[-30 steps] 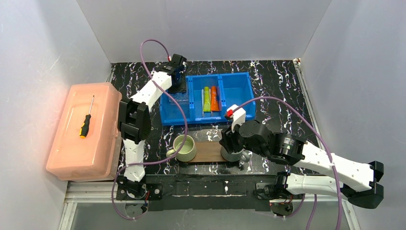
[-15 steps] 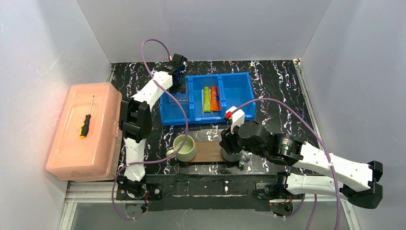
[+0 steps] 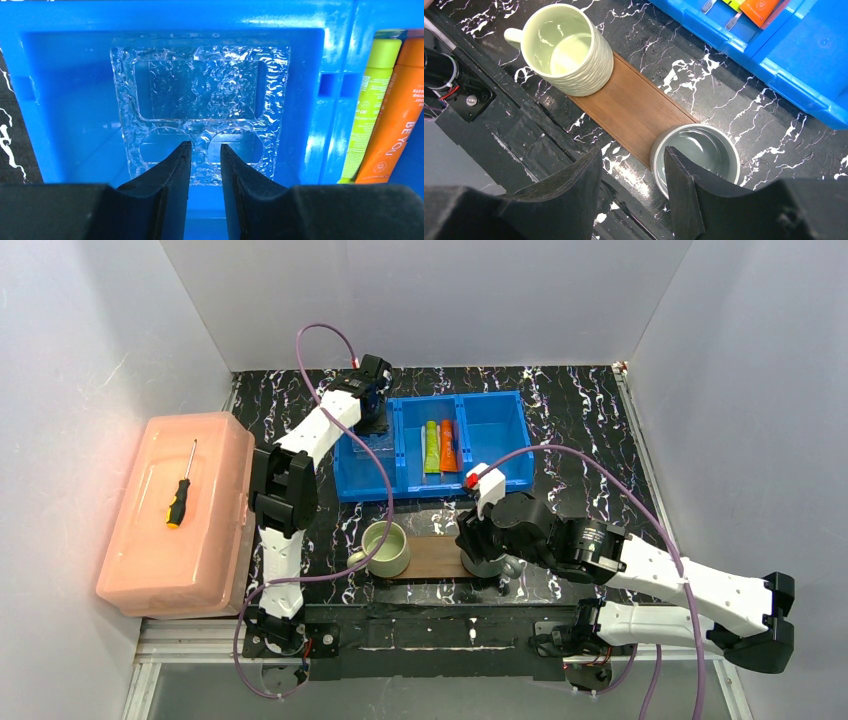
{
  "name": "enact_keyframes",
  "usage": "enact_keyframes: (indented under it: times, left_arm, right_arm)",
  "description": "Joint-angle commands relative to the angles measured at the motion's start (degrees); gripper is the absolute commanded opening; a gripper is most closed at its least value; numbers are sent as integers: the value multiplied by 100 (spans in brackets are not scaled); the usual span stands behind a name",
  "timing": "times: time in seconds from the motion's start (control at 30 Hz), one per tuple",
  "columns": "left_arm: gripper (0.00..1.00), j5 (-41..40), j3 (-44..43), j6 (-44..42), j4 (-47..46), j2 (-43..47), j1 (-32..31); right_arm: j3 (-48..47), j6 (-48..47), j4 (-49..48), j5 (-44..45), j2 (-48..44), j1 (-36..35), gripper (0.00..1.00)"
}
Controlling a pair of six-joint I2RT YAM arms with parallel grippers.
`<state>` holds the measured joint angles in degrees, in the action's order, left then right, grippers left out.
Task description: Prepare toiletry sets of a toothbrush and toothpaste on the tray
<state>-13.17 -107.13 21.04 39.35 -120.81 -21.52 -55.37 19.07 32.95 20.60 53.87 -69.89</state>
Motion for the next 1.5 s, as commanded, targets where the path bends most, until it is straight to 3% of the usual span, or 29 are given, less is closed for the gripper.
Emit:
enact_keyframes:
  times: [0.0,0.33,0.53,1.13,1.47]
  left_arm:
    - [27,-89,182,22,-38,-50,25]
    - [19,-140,372,15,-151,-17,25]
    - [0,-231,365,-3,-191,127,25]
    - [0,-546,525,-201,107,1476,24]
    - [0,-152,494,117,873,2255,11]
  right_arm:
    - [-32,-85,-232,-46,5,-31,56]
    - [-52,-88,-240,-72,69,-29,56]
    - [-16,-75,-279,-85,80,-30,56]
    - [-95,-44,-243,-7,151,-25,56]
    - [-244,-55,-38,611,177,-25,61]
